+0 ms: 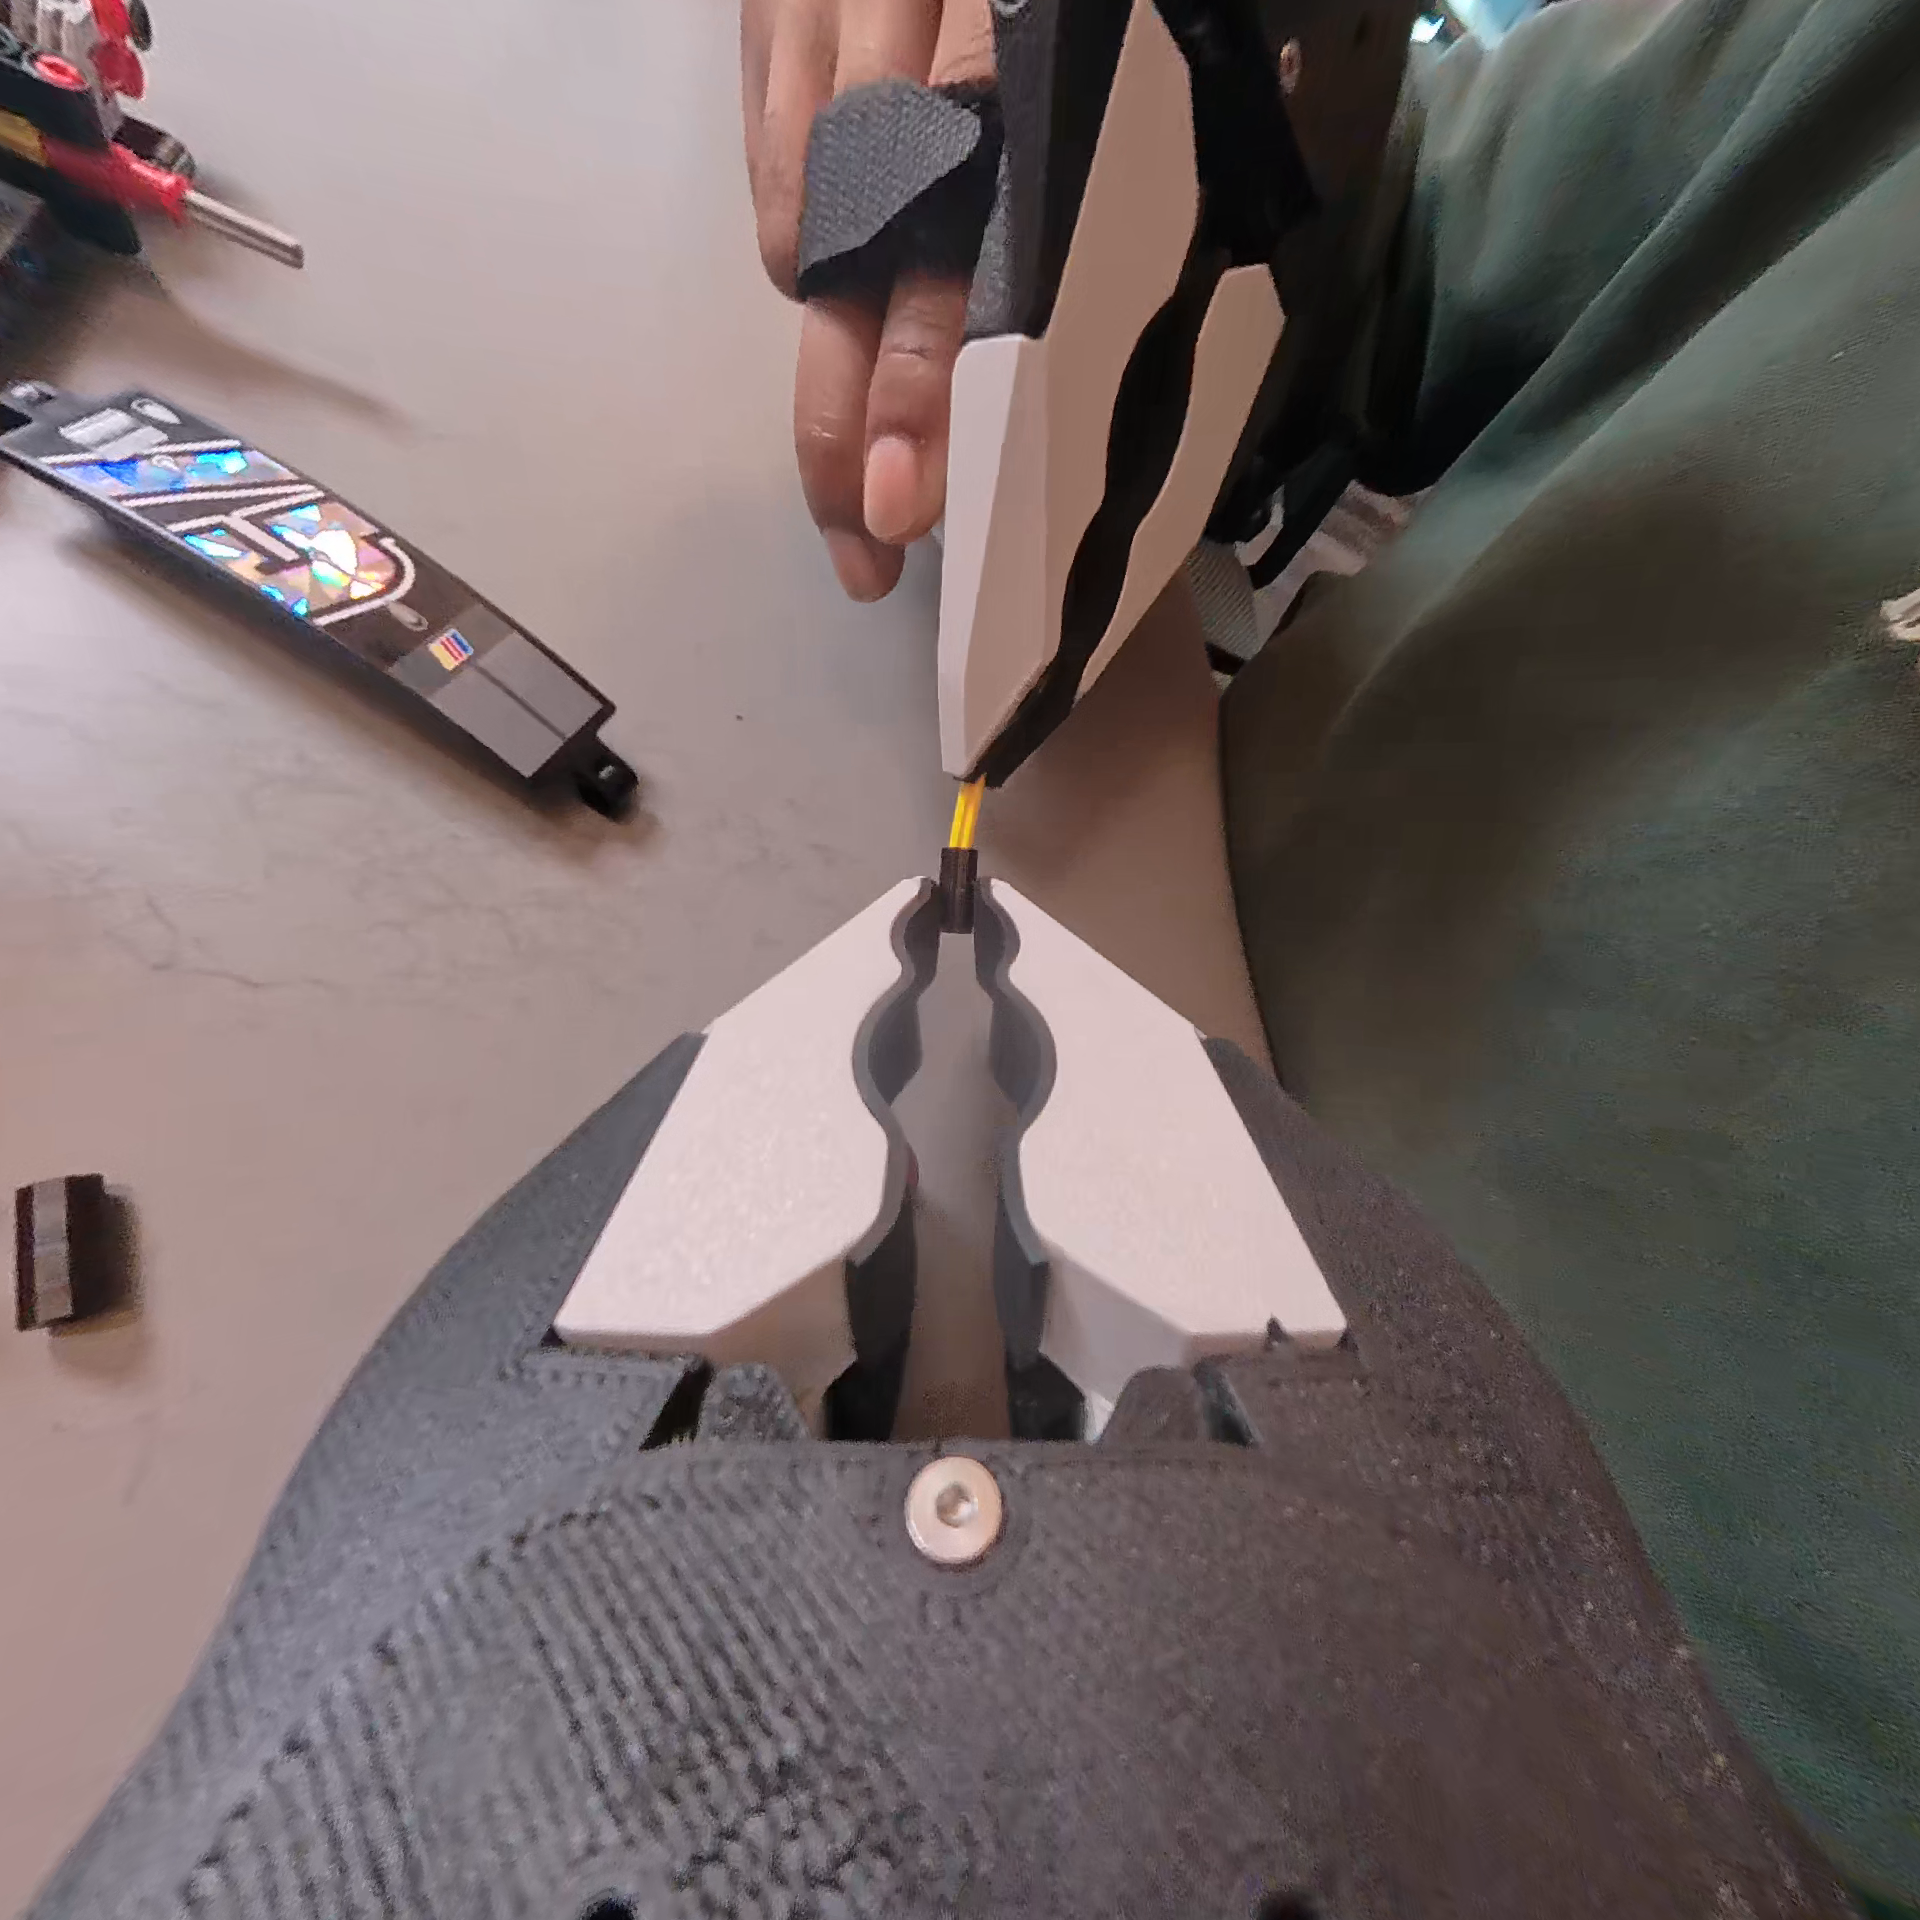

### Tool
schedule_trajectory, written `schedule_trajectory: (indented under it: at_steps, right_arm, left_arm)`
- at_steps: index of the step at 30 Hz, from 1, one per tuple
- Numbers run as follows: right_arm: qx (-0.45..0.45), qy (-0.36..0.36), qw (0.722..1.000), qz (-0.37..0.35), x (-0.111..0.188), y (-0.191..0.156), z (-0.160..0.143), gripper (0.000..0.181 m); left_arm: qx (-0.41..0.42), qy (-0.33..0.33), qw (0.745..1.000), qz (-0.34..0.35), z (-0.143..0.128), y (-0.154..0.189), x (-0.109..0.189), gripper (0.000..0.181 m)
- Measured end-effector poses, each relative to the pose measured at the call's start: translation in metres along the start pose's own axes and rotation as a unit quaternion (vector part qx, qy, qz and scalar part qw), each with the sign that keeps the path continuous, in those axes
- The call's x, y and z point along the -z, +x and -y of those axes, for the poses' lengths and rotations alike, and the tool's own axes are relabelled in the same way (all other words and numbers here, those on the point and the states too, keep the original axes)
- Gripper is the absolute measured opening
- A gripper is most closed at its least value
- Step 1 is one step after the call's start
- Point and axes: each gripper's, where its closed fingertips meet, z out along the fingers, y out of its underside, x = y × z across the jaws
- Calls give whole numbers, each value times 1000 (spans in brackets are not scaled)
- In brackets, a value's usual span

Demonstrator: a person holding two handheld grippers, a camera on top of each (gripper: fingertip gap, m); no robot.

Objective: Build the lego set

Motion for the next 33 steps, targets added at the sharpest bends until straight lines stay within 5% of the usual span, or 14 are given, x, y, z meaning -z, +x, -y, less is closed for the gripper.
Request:
schedule_trajectory:
  at_steps: [20, 28, 33]
  right_arm:
    - [-58, 97, 993, 45, 2, -5, 30, 1]
    - [-139, 187, 972, 32, 31, 19, 37, 0]
    - [-225, 278, 933, 31, 46, 41, 45, 0]
  left_arm:
    - [-37, 13, 999, -15, 7, 13, -6, 2]
    - [-39, 107, 993, -43, 34, 22, 16, 3]
    - [-57, 175, 983, -20, 53, 20, 30, 7]
